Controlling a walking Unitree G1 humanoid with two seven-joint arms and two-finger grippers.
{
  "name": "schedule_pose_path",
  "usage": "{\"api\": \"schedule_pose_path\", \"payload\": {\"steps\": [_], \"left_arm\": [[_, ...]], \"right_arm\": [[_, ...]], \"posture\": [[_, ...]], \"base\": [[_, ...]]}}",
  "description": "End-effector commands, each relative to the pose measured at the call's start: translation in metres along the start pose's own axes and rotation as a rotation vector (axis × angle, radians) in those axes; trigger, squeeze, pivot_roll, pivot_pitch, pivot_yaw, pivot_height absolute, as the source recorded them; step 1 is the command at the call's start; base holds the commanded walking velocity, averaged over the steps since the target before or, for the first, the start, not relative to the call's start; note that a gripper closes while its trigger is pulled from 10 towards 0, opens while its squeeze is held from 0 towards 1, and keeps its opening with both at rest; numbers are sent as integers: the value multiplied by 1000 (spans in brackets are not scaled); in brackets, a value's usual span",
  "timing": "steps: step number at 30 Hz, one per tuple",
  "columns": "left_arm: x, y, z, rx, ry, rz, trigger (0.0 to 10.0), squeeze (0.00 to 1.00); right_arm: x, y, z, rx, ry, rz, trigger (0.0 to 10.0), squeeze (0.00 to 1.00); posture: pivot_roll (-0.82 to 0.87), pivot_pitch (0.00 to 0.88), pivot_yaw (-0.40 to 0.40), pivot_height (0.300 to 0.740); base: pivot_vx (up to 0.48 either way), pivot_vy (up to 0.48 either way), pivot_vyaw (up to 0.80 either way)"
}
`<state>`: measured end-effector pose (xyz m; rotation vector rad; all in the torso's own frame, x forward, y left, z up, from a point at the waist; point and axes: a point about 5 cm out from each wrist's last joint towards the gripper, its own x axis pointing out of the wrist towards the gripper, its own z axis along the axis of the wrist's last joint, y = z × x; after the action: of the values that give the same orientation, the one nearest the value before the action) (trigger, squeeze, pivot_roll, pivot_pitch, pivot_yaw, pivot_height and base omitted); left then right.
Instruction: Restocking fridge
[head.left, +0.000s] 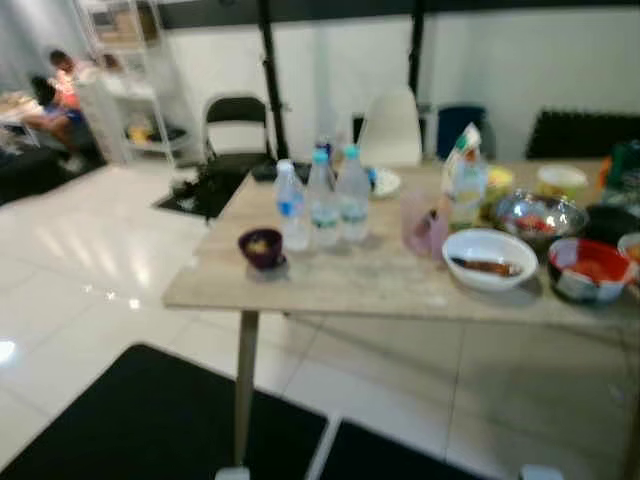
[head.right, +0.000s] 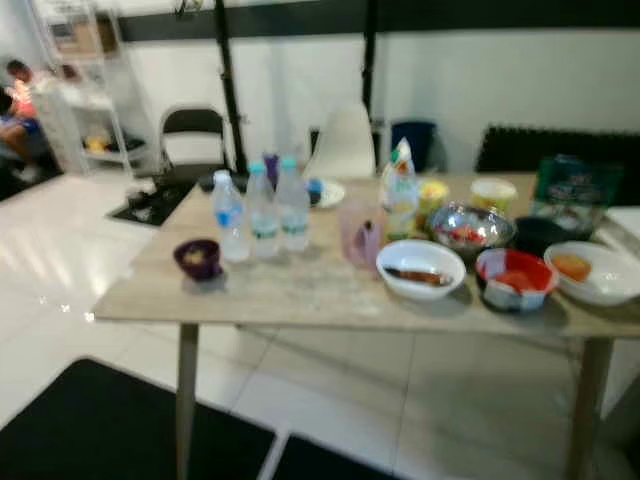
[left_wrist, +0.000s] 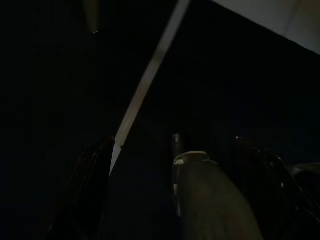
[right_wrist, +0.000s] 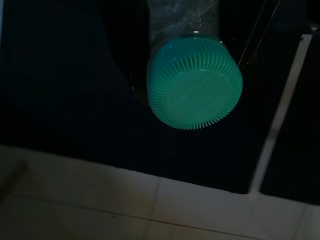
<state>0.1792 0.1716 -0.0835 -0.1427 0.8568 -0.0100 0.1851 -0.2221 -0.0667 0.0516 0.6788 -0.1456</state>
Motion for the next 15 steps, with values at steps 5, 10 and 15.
{"api": "schedule_pose_path", "payload": {"steps": [5,10,15], "left_arm": [[0,2,0,20,-1,1,10000,0],[0,1,1,23,-4,-1,10000,0],[0,1,2,36,-9,-4,10000,0]], "right_arm": [[0,4,-2,13,16,14,10000,0],[0,3,-2,15,15,10,10000,0],[0,2,-3,18,18,4,10000,0]], "posture": [[-48,61,54,740],[-47,63,56,740],[-46,70,61,740]], "base": [[0,0,-480],[0,0,-800],[0,0,-800]]}}
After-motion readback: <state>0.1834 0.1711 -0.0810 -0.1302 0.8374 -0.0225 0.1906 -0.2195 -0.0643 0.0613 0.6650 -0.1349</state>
